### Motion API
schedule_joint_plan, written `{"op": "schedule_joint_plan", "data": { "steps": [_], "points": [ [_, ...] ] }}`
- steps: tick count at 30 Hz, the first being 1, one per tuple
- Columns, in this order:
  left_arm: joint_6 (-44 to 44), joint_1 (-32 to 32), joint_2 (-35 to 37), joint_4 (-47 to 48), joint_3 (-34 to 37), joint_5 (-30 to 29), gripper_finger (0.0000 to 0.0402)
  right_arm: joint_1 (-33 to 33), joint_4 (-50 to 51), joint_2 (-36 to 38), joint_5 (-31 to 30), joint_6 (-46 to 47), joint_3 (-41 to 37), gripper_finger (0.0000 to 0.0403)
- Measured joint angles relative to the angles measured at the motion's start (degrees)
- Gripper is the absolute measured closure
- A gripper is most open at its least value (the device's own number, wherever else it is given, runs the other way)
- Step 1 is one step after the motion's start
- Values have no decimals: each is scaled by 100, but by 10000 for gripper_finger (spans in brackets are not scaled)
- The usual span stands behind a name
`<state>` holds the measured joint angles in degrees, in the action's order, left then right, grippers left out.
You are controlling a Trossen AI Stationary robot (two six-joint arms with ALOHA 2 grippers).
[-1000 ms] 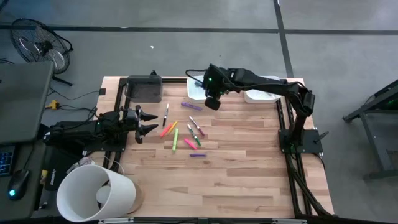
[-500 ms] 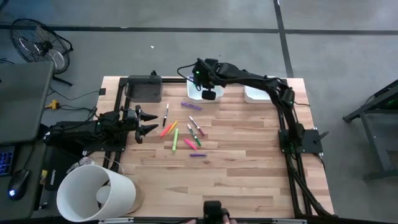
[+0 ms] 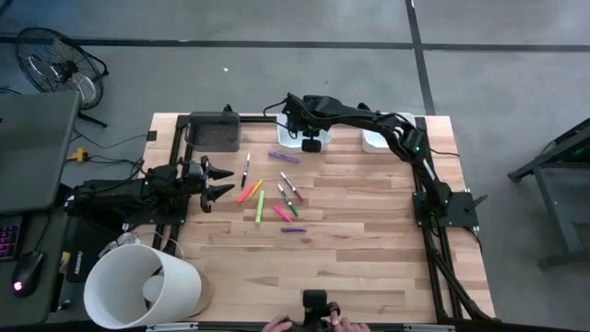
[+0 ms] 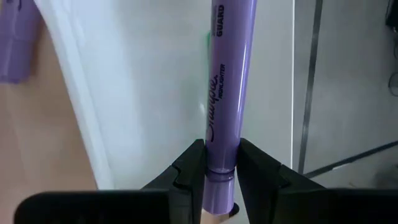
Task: Pick & Place Markers
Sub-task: Put the bottom violet highlighter pen into the left white bin
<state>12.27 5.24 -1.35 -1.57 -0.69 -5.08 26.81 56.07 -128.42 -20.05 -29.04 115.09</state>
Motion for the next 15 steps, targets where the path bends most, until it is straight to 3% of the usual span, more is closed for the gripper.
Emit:
{"op": "schedule_joint_plan", "data": {
  "steps": [15],
  "points": [
    [0, 1, -1, 0, 0, -2, 190, 31, 455, 0, 260, -102, -9, 329]
  ]
}}
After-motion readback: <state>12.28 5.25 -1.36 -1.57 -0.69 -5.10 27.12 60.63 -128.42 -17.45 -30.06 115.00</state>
